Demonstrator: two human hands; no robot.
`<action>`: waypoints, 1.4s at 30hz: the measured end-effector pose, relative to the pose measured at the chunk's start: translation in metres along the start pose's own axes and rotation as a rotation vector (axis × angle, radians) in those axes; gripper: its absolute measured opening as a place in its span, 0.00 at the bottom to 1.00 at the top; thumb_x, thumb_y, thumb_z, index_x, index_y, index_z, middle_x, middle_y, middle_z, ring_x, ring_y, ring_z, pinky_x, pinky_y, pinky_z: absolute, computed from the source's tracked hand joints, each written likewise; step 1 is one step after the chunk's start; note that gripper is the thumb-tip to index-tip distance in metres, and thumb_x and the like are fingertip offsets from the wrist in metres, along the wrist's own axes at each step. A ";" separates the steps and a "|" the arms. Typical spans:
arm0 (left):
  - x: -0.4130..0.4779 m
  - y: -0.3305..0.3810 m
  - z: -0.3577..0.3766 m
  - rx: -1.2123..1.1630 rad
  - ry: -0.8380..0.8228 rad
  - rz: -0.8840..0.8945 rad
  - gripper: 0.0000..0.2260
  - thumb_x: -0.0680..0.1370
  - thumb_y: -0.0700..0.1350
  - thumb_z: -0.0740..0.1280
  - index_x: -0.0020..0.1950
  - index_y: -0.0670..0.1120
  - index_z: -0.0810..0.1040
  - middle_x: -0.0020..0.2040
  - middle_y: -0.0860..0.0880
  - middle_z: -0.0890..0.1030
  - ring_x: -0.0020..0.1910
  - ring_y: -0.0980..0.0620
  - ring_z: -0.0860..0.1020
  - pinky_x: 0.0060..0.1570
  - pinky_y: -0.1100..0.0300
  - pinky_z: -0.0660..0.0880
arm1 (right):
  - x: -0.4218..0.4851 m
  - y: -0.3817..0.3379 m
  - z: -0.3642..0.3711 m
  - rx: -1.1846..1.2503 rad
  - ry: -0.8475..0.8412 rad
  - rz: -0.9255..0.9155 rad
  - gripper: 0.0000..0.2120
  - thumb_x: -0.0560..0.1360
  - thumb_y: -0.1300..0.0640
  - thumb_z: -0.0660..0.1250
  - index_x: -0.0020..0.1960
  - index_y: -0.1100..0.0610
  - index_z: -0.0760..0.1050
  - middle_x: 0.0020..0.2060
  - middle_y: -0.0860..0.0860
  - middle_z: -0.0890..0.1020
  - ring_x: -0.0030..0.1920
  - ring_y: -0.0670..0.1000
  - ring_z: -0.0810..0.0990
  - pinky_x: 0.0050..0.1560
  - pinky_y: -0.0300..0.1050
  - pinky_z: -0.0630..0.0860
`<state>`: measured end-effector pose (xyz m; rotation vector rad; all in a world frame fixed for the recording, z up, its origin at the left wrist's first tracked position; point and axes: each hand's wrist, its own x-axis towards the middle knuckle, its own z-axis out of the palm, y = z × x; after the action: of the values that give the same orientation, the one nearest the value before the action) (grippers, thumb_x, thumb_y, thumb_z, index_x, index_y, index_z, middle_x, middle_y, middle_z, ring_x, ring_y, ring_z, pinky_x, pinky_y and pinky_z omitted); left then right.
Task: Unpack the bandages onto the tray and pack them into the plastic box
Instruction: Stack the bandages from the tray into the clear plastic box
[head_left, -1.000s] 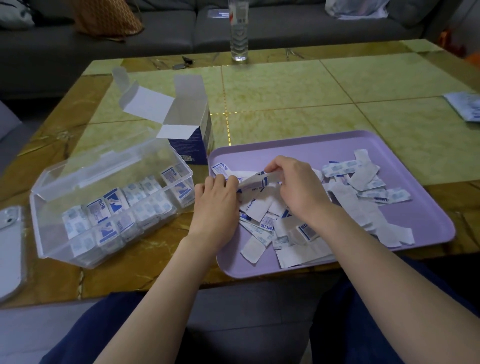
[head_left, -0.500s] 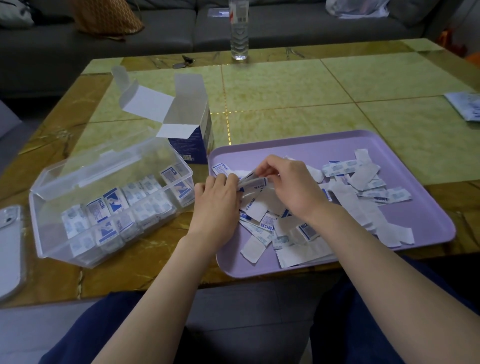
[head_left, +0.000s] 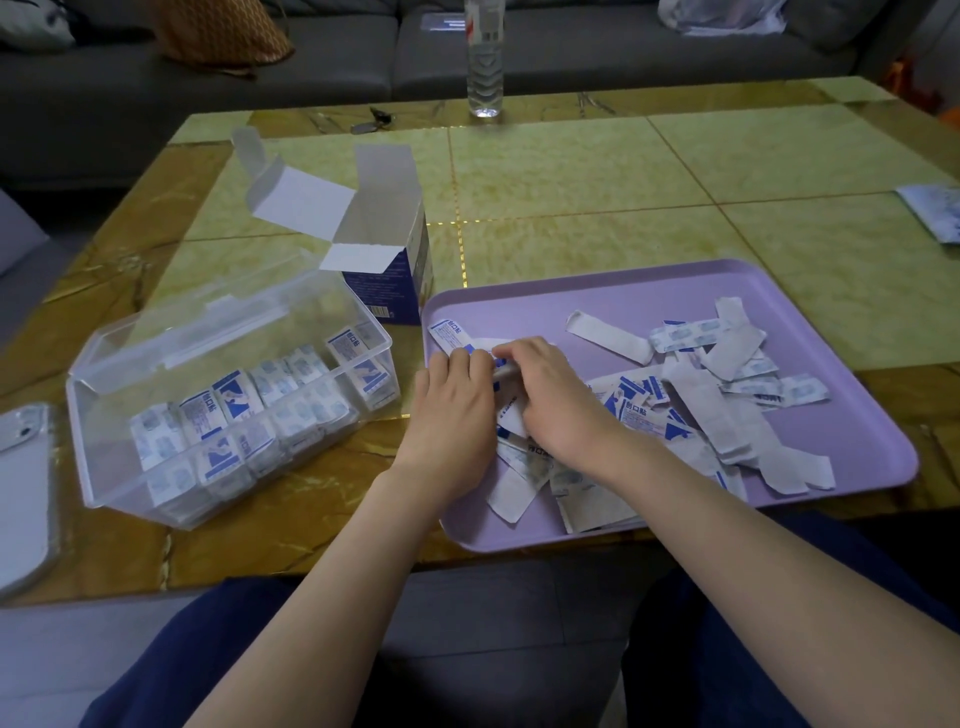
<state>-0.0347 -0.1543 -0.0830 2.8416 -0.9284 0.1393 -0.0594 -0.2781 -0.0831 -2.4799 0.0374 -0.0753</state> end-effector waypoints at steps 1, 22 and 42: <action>0.000 0.000 0.000 -0.041 0.015 0.009 0.11 0.79 0.39 0.54 0.61 0.44 0.63 0.56 0.46 0.67 0.53 0.47 0.64 0.51 0.58 0.59 | 0.000 0.000 -0.001 -0.008 0.029 -0.004 0.24 0.69 0.75 0.56 0.63 0.61 0.70 0.60 0.57 0.72 0.62 0.54 0.68 0.60 0.38 0.62; 0.002 -0.001 -0.004 -0.310 -0.036 -0.085 0.09 0.79 0.35 0.58 0.58 0.43 0.68 0.56 0.46 0.68 0.46 0.47 0.73 0.45 0.55 0.72 | 0.002 0.004 -0.006 0.030 0.125 0.014 0.20 0.71 0.75 0.56 0.56 0.59 0.76 0.52 0.55 0.78 0.56 0.53 0.72 0.55 0.41 0.69; -0.017 -0.010 -0.031 -0.558 0.263 -0.180 0.06 0.80 0.43 0.61 0.50 0.44 0.76 0.41 0.48 0.82 0.37 0.49 0.79 0.40 0.49 0.77 | -0.008 -0.006 -0.033 0.324 0.242 -0.006 0.01 0.72 0.60 0.71 0.43 0.57 0.79 0.32 0.50 0.82 0.32 0.47 0.81 0.35 0.43 0.79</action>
<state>-0.0437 -0.1318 -0.0561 2.3032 -0.5456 0.1919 -0.0694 -0.2929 -0.0535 -2.1356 0.1122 -0.3555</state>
